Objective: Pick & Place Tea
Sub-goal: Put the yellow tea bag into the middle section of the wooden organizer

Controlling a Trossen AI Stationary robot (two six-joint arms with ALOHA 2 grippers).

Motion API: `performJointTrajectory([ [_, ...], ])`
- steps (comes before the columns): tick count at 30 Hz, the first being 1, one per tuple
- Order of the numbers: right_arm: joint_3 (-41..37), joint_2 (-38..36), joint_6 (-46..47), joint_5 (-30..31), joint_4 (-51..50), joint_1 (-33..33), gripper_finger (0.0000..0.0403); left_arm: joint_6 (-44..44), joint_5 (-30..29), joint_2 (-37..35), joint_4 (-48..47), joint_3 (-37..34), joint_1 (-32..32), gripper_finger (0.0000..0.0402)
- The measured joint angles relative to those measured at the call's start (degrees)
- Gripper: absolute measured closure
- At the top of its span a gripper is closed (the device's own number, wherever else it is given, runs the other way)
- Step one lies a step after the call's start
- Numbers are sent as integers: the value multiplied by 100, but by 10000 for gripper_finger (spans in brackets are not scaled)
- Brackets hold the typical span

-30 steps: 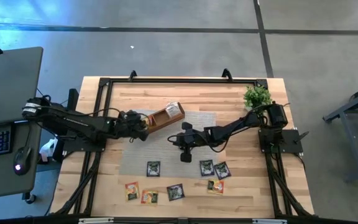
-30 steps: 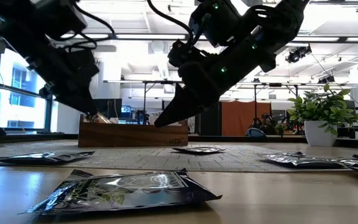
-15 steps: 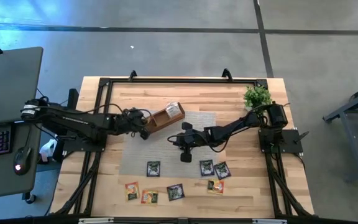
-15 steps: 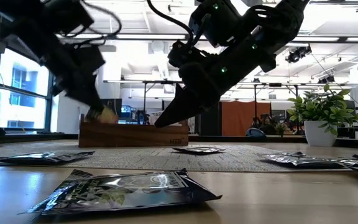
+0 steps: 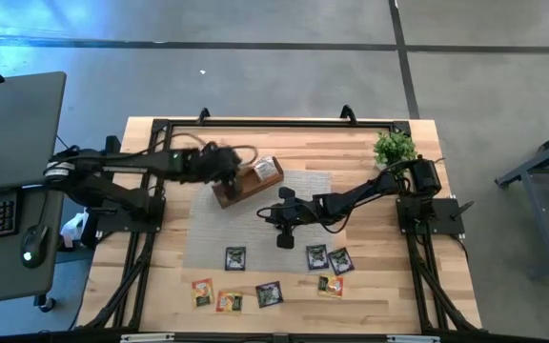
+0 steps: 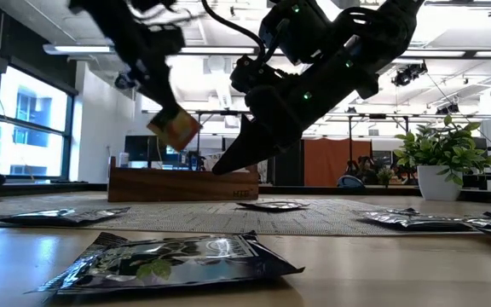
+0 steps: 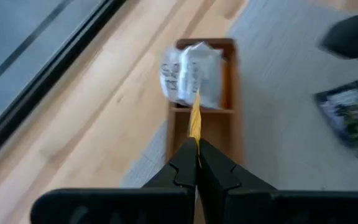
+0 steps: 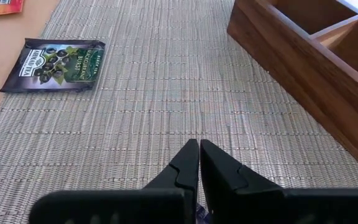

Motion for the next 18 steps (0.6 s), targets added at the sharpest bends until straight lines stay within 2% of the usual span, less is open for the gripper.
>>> performJointTrajectory([
  [5, 0, 0, -2, 2, -8, 0, 391, 464, 724, 778, -354, 463, 525, 401],
  [11, -8, 0, -2, 2, -41, 0, 391, 682, 797, 1329, -762, 815, 613, 401],
  [18, -15, 0, -2, 0, -84, 1, 391, 844, 882, 1556, -949, 1038, 605, 400],
])
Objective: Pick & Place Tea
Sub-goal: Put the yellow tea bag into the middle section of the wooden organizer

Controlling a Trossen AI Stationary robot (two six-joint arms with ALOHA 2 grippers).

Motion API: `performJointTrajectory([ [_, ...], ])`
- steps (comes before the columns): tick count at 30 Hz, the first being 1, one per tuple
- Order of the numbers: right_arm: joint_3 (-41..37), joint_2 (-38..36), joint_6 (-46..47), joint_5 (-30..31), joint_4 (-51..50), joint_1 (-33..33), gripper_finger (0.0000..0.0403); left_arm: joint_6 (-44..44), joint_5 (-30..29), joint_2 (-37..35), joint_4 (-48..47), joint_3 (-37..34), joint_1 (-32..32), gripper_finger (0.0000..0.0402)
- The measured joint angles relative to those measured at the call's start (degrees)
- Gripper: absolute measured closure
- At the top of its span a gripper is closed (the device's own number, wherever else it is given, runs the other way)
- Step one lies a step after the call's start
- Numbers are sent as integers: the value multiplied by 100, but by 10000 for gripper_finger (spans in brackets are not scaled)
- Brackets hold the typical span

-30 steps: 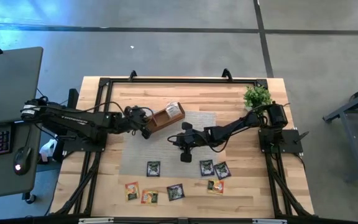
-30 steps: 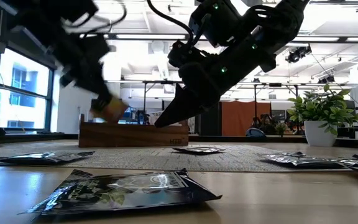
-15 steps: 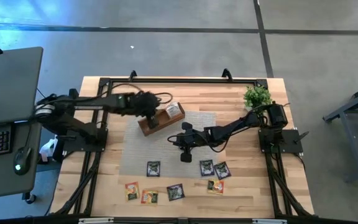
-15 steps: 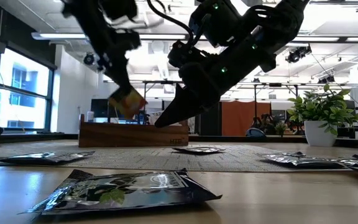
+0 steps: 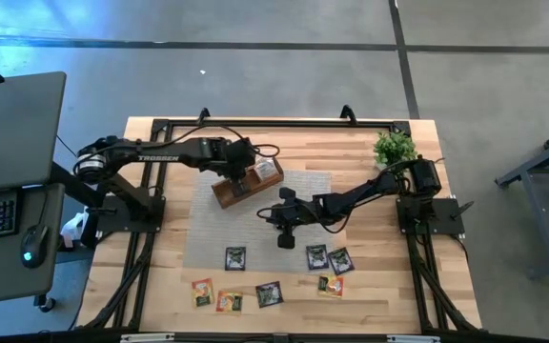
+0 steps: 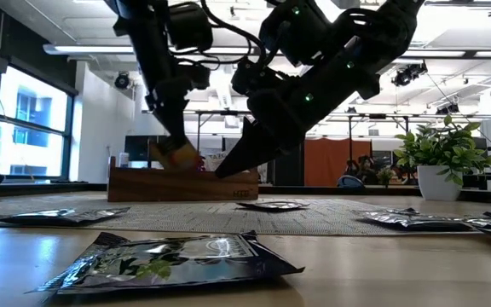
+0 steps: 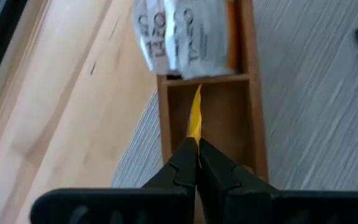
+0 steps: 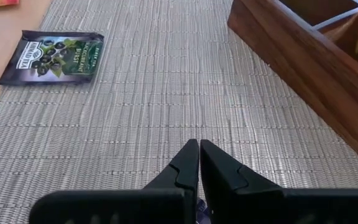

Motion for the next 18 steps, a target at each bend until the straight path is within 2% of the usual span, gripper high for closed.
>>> performJointTrajectory([
  [7, 0, 0, 0, 0, 2, 1, 391, 276, -50, 233, -45, 34, 0, 369],
  [14, -2, 0, -1, 0, 2, -1, 391, 573, -549, 430, 1, 34, 0, 317],
  [18, -2, 0, 0, 1, 2, 0, 391, 569, -603, 430, -38, 34, -4, 299],
])
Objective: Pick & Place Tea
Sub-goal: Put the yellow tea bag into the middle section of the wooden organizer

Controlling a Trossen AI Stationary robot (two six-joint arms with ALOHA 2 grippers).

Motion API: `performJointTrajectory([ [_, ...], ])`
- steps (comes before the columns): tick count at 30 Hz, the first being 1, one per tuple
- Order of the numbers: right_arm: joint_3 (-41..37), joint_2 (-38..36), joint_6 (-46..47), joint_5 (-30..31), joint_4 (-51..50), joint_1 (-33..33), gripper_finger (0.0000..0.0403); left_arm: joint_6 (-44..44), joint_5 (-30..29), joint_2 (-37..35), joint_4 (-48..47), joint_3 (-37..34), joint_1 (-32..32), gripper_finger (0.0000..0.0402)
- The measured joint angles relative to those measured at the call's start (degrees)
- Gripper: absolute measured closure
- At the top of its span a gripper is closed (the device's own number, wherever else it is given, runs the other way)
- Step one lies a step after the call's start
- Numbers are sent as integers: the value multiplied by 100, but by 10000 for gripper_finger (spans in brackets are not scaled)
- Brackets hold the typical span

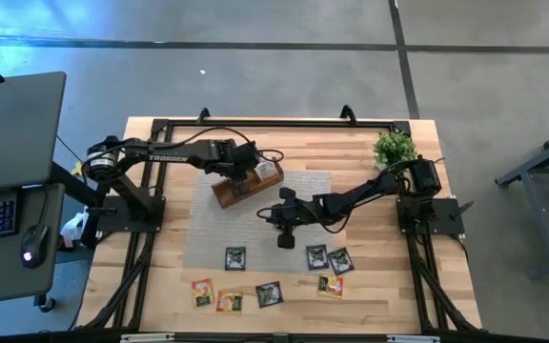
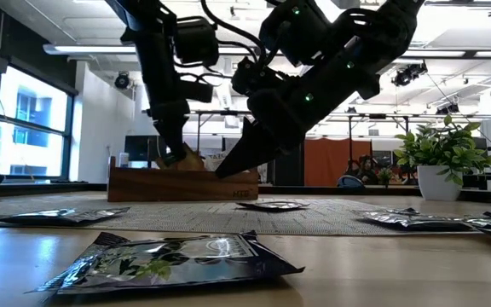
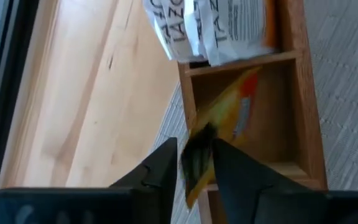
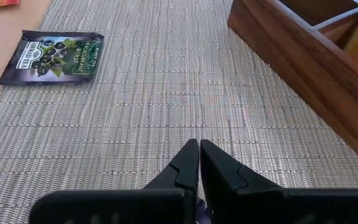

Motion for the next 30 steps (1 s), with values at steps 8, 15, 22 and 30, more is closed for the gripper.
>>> performJointTrajectory([
  [8, -2, 0, -1, -1, -2, 0, 391, -344, -20, -76, -475, 63, 2, 293],
  [15, -2, 0, -1, -1, -42, 1, 391, -709, -29, -111, -633, 63, 0, 293],
  [22, -2, 0, -10, -1, -39, 1, 391, -1349, -132, -844, -1265, 66, -6, 293],
  [30, -4, 0, 39, -311, 56, 6, 347, -2058, 439, -2115, -1793, -8, -593, 293],
])
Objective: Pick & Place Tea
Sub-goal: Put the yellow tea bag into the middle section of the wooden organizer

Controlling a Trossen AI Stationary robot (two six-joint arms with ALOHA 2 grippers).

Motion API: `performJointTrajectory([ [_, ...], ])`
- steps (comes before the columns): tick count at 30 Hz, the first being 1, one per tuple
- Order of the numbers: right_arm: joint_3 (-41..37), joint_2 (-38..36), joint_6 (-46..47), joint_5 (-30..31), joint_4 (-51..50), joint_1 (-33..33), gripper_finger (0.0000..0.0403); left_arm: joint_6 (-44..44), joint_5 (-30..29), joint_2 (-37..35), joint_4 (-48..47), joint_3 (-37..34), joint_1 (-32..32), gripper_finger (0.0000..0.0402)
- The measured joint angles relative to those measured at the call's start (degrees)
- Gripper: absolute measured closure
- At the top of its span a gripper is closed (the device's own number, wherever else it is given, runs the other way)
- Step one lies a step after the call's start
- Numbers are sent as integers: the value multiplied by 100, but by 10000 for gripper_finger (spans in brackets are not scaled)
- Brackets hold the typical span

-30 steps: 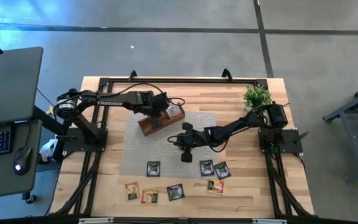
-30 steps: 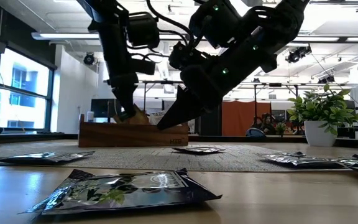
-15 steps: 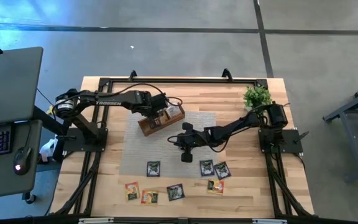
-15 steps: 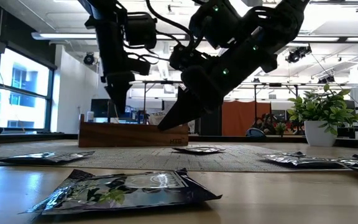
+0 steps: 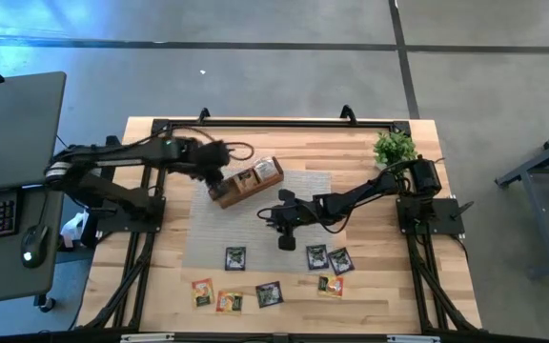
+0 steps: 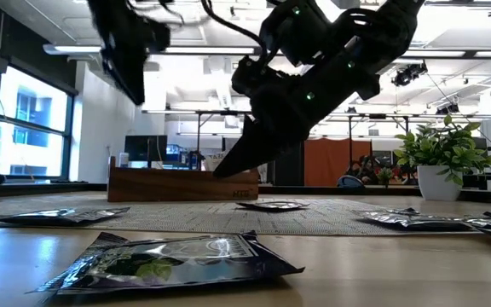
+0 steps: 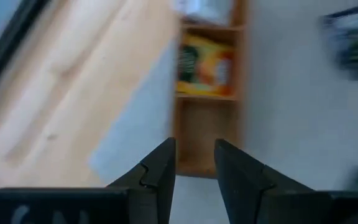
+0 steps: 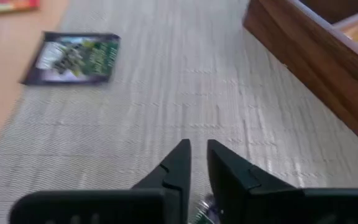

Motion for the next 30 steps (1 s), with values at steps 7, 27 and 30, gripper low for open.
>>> performJointTrajectory([
  [7, 0, 0, 205, -177, 346, 144, 285, -799, 1182, -597, 834, -933, -1498, 293],
  [27, 0, 0, 9, -315, 495, 336, 265, -3707, -131, 768, 4622, -2807, -5914, 293],
  [30, 0, 0, -64, -313, 506, 334, 265, -3473, -96, 1137, 4972, -2805, -6066, 293],
])
